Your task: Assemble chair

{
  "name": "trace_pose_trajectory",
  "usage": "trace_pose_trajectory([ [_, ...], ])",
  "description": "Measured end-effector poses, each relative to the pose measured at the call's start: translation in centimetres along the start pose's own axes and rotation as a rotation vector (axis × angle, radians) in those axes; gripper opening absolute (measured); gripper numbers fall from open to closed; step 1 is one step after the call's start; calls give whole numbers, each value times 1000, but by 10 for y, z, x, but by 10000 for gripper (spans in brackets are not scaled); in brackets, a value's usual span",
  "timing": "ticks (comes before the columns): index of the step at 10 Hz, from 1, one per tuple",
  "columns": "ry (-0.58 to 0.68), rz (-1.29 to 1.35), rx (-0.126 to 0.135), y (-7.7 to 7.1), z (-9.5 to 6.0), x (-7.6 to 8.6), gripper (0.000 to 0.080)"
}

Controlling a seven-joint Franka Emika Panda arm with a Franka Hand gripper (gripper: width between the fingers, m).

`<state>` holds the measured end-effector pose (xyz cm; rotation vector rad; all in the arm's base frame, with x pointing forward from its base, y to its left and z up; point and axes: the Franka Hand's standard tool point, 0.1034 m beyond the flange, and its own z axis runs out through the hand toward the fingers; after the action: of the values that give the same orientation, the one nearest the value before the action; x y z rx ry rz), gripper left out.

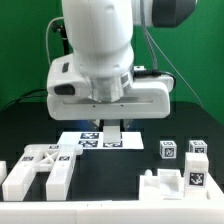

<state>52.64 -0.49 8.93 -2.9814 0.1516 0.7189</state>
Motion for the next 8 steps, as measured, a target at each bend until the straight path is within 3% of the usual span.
trace_pose_trajectory([
  [1, 86, -1, 5, -13, -13, 8, 285],
  [3, 312, -27, 27, -46, -75, 26, 285],
  [4, 411, -23, 24, -51, -82, 32, 285],
  [5, 406, 18, 23, -49, -67, 21, 285],
  [8, 633, 11, 10, -49, -71, 33, 285],
])
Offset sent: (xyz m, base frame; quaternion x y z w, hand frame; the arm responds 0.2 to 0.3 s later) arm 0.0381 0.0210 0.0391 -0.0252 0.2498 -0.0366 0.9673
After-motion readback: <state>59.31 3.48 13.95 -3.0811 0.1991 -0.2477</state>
